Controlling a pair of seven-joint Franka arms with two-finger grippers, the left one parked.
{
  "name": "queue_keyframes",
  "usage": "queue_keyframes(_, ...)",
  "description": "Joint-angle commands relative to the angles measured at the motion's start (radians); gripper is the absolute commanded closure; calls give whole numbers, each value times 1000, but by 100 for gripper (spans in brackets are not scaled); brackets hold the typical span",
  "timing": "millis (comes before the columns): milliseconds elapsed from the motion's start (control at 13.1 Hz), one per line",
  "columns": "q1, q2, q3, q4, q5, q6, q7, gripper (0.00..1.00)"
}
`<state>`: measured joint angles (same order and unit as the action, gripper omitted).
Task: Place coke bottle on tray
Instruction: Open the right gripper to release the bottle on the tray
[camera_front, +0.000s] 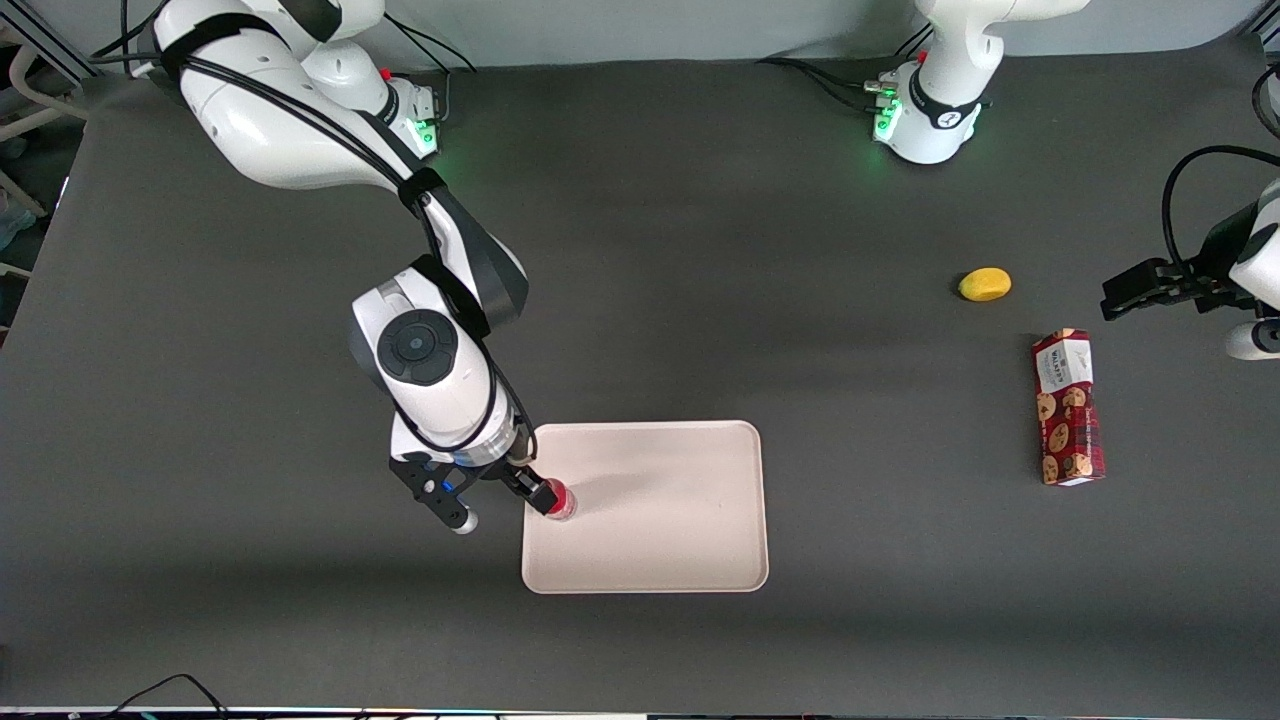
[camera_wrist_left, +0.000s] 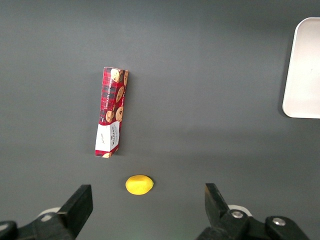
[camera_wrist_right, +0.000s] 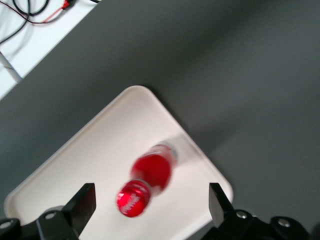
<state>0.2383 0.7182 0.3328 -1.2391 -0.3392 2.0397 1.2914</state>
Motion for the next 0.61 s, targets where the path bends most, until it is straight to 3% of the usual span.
queue_keyframes(0, -23, -112, 0, 3, 11, -201, -188, 0)
queue_keyframes(306, -111, -265, -21, -52, 60, -403, -645, 0)
queue_keyframes(535, -159, -434, -127, -163, 172, -423, -858, 0)
